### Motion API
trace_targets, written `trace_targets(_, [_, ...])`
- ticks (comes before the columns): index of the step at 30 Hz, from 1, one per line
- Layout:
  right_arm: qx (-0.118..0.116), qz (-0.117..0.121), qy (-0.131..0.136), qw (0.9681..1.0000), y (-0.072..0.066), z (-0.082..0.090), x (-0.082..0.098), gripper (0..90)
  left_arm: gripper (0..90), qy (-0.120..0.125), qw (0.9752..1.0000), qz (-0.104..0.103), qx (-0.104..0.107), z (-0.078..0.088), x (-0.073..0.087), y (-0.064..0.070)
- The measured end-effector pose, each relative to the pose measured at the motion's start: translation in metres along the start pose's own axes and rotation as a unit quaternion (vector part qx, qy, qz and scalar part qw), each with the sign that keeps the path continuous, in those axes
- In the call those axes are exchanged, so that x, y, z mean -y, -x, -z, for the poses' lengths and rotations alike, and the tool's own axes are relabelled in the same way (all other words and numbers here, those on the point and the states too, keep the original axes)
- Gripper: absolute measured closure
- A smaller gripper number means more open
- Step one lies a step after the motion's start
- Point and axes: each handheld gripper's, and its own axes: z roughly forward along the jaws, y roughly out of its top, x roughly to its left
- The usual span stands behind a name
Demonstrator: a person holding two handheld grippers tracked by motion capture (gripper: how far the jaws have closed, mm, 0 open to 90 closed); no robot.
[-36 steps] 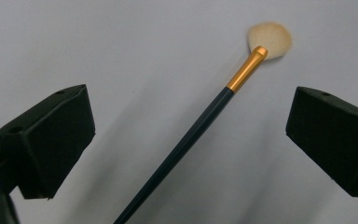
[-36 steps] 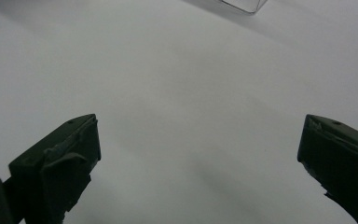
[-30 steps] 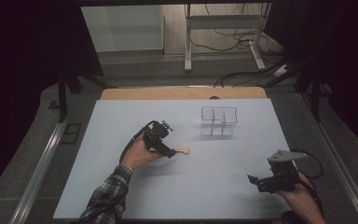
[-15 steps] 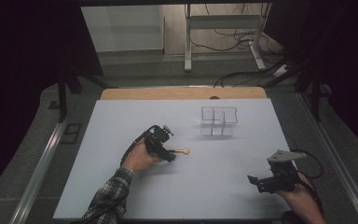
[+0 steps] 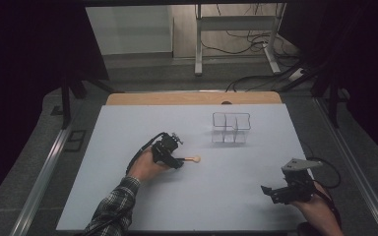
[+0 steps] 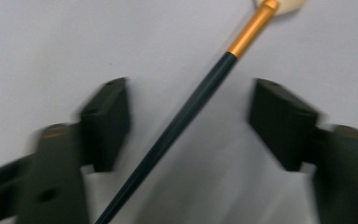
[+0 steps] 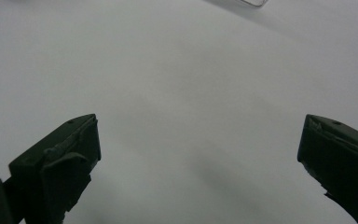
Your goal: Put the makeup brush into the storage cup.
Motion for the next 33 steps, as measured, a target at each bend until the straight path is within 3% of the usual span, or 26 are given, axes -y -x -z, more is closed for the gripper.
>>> trace_targets(1, [0.0, 0.0, 0.0, 1.0, 0.0, 0.0, 0.0, 0.0, 39.6, -0.002, 1.0, -0.007, 0.002, 0.001, 0.0, 0.0])
trace_targets(2, [-0.001, 0.0, 0.0, 1.0, 0.0, 0.0, 0.0, 0.0, 54.3, -0.001, 0.9999, -0.011, 0.005, 0.003, 0.001, 0.001])
trace_targets(3, [-0.001, 0.0, 0.0, 1.0, 0.0, 0.0, 0.0, 0.0, 54.3, -0.001, 0.9999, -0.015, 0.007, 0.004, 0.001, 0.001])
trace_targets(4, [0.0, 0.001, 0.0, 1.0, 0.0, 0.0, 0.0, 0.0, 64.2, -0.001, 0.9998, -0.016, 0.009, 0.004, 0.002, 0.002])
trace_targets(5, [-0.001, 0.001, -0.001, 1.0, 0.0, 0.0, 0.0, 0.0, 82.6, -0.002, 0.9997, -0.019, 0.017, 0.005, 0.002, 0.002])
trace_targets(24, [-0.002, 0.002, -0.001, 1.0, 0.0, 0.0, 0.0, 0.1, 83.4, 0.008, 0.9998, -0.012, 0.011, 0.005, 0.005, 0.004])
trace_targets(28, [-0.002, 0.002, -0.001, 1.0, 0.0, 0.0, 0.0, 0.0, 83.4, 0.029, 0.9995, 0.0, 0.015, 0.008, 0.008, 0.003])
trace_targets(33, [-0.003, 0.002, 0.0, 1.0, 0.0, 0.0, 0.0, 0.1, 83.4, 0.064, 0.9973, 0.017, 0.032, 0.016, 0.012, 0.002])
